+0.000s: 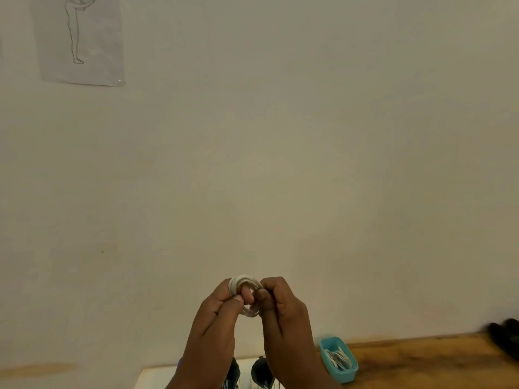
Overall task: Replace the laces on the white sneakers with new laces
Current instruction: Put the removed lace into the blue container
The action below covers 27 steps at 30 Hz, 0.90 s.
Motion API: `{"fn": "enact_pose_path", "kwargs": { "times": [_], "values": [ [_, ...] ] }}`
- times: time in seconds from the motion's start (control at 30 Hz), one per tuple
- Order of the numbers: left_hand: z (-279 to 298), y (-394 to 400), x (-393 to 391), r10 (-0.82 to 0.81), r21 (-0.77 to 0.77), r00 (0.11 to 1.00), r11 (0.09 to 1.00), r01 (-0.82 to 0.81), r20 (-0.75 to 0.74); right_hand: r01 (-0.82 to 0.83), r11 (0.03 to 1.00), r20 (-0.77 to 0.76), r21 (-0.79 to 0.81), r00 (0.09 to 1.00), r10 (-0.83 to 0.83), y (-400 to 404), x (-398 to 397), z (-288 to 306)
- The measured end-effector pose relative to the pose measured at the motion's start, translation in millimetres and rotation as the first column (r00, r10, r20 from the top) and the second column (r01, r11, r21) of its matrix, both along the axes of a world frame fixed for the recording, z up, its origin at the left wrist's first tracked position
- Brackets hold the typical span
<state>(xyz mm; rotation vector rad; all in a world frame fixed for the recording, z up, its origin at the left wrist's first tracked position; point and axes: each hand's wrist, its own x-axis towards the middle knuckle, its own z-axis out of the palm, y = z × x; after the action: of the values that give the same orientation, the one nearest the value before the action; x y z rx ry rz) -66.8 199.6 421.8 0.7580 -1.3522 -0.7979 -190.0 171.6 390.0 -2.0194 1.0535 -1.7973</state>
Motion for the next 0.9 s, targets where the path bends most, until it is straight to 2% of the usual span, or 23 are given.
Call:
{"fn": "enact_pose_path", "kwargs": {
  "times": [0.07, 0.23, 0.43, 0.57, 0.7, 0.9],
  "values": [
    [-3.7, -2.2, -1.1, 0.035, 0.071, 0.999, 0.997, -0.037, 0.029, -0.006, 0.997, 0.044, 0.071, 0.999, 0.003, 0.9, 2.1, -2.9],
    [-18.4, -11.3, -4.5, 0.061, 0.211, 0.998, 0.976, -0.055, -0.02, -0.058, 0.976, 0.167, 0.208, 0.986, 0.023, 3.5, 11.6, -4.1],
    [-23.9, -22.8, 8.9, 0.11, 0.417, 0.987, 0.907, -0.051, -0.118, -0.031, 0.964, 0.17, 0.266, 0.985, -0.016, 5.4, 9.4, 2.7],
    [-28.7, -11.1, 6.2, 0.195, 0.386, 0.973, 0.913, -0.134, -0.125, 0.006, 0.962, 0.158, 0.274, 0.986, -0.052, 3.3, 10.5, 1.2],
    [-47.2, -9.0, -0.7, 0.299, 0.402, 0.954, 0.878, -0.26, -0.035, 0.021, 0.964, 0.166, 0.265, 0.984, -0.067, 2.1, 13.4, -3.4],
    [-64.6, -5.1, -1.0, 0.317, 0.38, 0.946, 0.868, -0.321, 0.075, 0.027, 0.963, 0.165, 0.268, 0.984, -0.073, 2.3, 12.3, -5.0]
  ]
}}
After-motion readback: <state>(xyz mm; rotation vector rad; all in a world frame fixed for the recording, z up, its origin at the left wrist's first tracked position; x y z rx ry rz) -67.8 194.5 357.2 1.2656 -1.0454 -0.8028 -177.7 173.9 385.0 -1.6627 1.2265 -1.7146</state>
